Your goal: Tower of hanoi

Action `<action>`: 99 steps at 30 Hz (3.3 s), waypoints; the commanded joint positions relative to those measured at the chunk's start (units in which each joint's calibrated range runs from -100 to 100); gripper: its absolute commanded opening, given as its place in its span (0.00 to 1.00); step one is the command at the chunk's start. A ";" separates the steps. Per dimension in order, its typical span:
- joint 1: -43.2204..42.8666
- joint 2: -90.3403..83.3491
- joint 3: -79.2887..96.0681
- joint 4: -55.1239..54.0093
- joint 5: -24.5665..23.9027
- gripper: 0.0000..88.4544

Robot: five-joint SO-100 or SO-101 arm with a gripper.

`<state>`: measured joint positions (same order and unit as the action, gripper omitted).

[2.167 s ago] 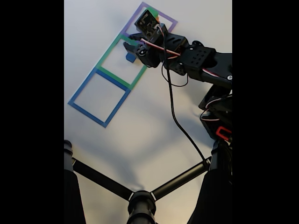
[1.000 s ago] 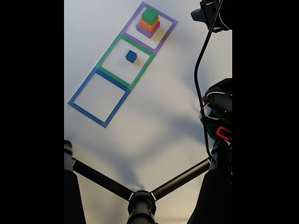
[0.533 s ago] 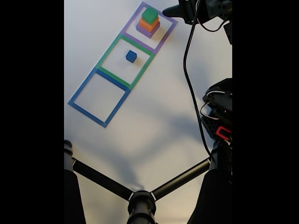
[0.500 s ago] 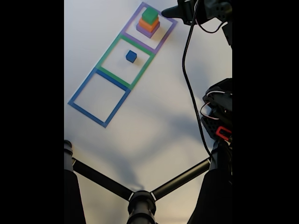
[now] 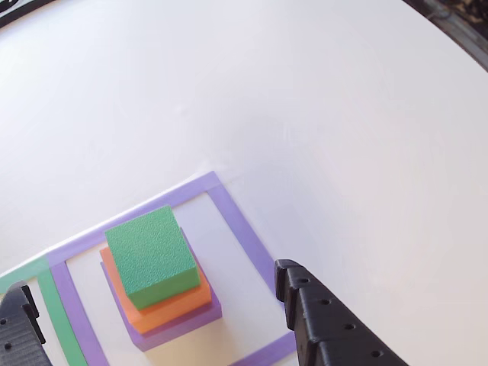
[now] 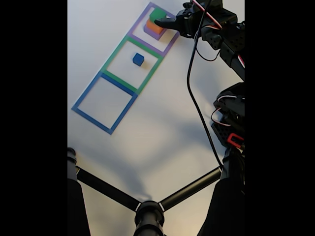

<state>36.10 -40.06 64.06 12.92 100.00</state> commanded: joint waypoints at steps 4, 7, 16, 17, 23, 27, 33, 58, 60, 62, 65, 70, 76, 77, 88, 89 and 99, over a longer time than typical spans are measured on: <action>-0.98 5.60 2.32 -15.63 0.00 0.47; -1.36 9.29 2.41 -20.49 0.00 0.48; -2.28 14.50 5.05 -29.15 0.00 0.49; -2.51 14.74 5.68 -30.12 0.00 0.49; -3.58 17.78 7.41 -35.14 0.00 0.49; -3.73 20.03 7.59 -37.32 0.00 0.49; -3.73 23.79 7.32 -40.72 0.00 0.49; -5.63 31.73 1.32 -44.12 0.00 0.49; -5.63 32.13 1.05 -44.20 0.00 0.49; -5.71 32.61 0.59 -44.20 0.00 0.49; -5.79 33.65 -0.31 -44.20 0.00 0.48; -5.86 35.09 -1.86 -44.28 0.00 0.44; -5.86 35.33 -1.86 -44.28 0.00 0.38; -5.94 35.33 -1.77 -44.28 0.00 0.38; -6.85 35.81 -1.50 -44.61 0.00 0.28; -6.93 35.81 -1.50 -44.69 0.00 0.27; -7.46 35.89 -1.22 -44.77 0.00 0.18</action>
<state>29.51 -3.83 64.23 -30.06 100.00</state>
